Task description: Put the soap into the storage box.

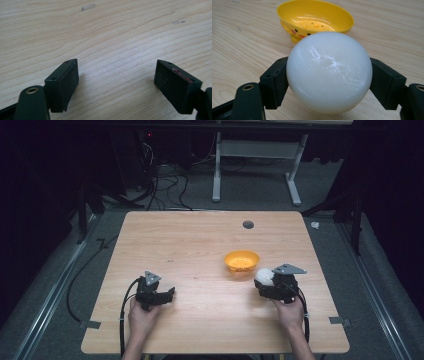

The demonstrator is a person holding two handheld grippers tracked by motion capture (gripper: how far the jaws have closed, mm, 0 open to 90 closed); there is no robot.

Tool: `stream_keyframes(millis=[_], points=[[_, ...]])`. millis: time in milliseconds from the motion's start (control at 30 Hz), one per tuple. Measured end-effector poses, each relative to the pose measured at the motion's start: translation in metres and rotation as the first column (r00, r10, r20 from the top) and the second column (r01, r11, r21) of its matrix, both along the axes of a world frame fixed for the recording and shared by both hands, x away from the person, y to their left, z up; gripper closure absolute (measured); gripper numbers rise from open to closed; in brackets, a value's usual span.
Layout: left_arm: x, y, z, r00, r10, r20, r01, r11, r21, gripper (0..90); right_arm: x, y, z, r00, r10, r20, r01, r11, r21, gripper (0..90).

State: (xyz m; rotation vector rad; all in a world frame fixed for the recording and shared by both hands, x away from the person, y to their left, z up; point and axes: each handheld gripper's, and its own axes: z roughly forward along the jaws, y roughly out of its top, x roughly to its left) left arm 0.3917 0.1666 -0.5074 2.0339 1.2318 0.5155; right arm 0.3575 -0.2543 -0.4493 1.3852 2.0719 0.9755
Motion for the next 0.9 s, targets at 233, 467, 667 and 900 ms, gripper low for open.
stream_keyframes(millis=[233,467,667,900], points=[[0.000,0.000,0.000,1.0000,0.000,0.000,0.000,1.0000,0.000,20.4,0.006,0.006,0.007,0.9998,0.016,0.010,-0.016,1.000,0.004,24.6],[0.000,0.000,0.000,1.0000,0.000,0.000,0.000,1.0000,-0.002,20.5,0.012,0.008,0.014,0.9995,0.028,0.018,-0.028,1.000,-0.009,24.6],[0.000,0.000,0.000,1.0000,-0.002,-0.002,0.002,1.0000,-0.002,20.4,0.017,0.009,0.021,0.9986,0.041,0.035,-0.040,0.999,-0.021,24.6],[0.000,0.000,0.000,1.0000,-0.002,-0.003,0.002,1.0000,-0.003,20.3,0.024,0.011,0.025,0.9982,0.052,0.031,-0.052,0.999,-0.010,24.7]])
